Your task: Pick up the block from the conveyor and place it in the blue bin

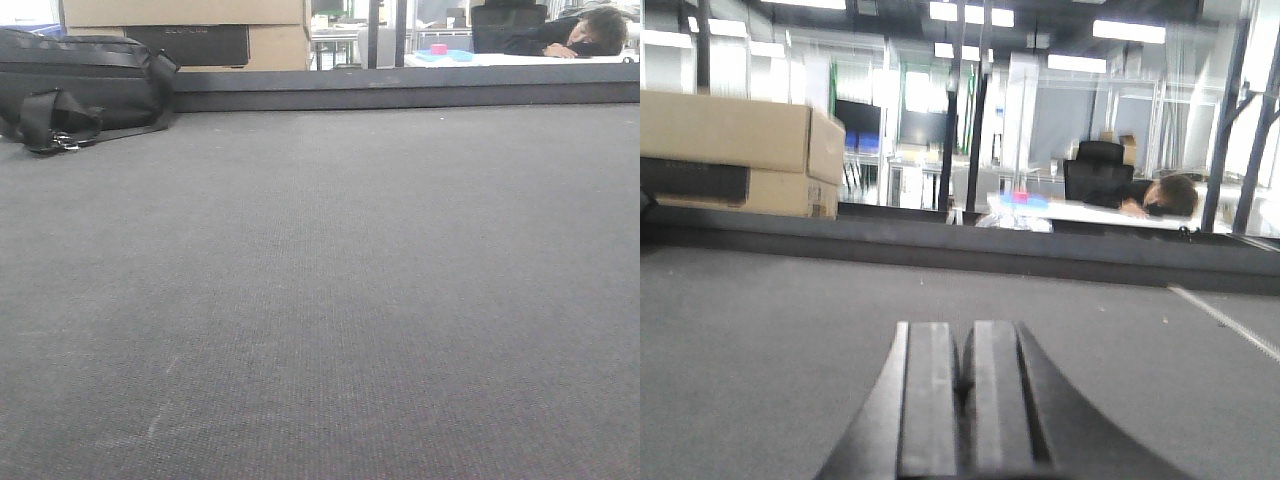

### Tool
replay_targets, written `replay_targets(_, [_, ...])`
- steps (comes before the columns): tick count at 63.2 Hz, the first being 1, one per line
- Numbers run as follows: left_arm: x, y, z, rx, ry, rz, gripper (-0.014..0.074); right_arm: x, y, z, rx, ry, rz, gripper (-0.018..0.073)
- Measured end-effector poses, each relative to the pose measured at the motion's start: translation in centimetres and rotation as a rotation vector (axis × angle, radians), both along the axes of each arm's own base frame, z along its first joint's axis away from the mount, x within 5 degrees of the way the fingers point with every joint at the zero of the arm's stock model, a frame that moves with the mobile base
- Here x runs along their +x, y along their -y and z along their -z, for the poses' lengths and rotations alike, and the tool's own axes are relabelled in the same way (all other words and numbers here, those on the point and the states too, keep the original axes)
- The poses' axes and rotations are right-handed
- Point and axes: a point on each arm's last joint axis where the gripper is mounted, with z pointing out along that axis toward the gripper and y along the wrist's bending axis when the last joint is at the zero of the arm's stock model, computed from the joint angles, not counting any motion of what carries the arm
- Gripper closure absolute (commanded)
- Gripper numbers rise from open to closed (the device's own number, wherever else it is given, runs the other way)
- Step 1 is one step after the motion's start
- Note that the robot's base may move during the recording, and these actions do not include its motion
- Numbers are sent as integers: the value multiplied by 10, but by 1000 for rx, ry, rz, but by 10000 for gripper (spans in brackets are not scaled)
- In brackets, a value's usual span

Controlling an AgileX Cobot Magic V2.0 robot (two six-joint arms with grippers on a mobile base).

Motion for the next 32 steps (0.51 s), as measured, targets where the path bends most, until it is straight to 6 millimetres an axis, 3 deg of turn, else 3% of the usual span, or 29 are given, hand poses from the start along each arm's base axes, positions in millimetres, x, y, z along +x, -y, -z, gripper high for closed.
replay_targets(9, [-12,0,-50,3,118,0,707,-11,0,-41,-2,-20,-3,721])
replay_targets(17, [-21,0,-90,5,64,-3,707,-18,0,-89,-1,5,-4,721])
replay_targets(26, [-8,0,-125,0,-114,-5,707,-1,-1,-125,-8,-129,-7,721])
replay_targets(32, [13,-1,-145,-5,-253,-6,707,23,-2,-136,-15,-297,-9,721])
